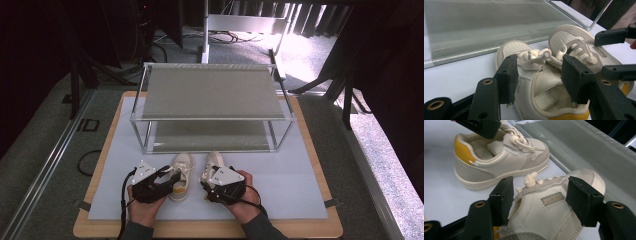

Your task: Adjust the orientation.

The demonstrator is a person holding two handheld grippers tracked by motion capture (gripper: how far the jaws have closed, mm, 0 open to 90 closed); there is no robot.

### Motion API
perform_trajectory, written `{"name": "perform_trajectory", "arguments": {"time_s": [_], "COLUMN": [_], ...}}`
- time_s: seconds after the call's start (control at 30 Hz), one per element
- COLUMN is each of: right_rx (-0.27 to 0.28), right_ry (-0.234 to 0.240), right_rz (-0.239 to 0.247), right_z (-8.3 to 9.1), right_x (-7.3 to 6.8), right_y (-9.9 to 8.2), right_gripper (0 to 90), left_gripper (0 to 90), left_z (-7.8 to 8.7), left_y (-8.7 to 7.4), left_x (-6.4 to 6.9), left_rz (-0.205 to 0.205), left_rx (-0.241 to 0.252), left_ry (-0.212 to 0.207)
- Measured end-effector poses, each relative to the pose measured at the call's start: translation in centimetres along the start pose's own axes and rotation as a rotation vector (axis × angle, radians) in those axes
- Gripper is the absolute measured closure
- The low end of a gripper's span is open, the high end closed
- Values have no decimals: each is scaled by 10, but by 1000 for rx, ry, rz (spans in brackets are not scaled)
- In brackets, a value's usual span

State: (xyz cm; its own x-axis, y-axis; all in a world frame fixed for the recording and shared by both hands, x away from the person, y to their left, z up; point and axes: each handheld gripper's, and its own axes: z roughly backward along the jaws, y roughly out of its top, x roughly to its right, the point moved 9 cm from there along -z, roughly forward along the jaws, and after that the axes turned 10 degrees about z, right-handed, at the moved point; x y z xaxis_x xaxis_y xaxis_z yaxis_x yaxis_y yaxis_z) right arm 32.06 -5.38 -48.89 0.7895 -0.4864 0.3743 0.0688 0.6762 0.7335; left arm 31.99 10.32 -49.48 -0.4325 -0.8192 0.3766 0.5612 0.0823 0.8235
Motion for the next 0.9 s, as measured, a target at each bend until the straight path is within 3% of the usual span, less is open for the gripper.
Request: {"name": "perform_trajectory", "arguments": {"time_s": [0.37,0.57,0.6,0.73,0.9], "right_rx": [-37,-46,-57,-70,-84], "right_ry": [-39,-33,-39,-53,-57], "right_rz": [-38,-49,-71,-86,-139], "right_z": [10,12,14,15,15], "right_x": [19,25,31,37,44], "right_y": [-15,-22,-29,-37,-50], "right_gripper": [429,449,485,530,573], "left_gripper": [470,470,470,470,477], "left_z": [-3,-3,-3,-4,-4], "left_y": [-2,-2,-2,-3,-3], "left_x": [1,1,1,0,-1], "left_rz": [0,1,1,3,4], "left_rx": [-8,-11,-12,-18,-21], "left_ry": [-3,-4,-4,-3,-2]}}
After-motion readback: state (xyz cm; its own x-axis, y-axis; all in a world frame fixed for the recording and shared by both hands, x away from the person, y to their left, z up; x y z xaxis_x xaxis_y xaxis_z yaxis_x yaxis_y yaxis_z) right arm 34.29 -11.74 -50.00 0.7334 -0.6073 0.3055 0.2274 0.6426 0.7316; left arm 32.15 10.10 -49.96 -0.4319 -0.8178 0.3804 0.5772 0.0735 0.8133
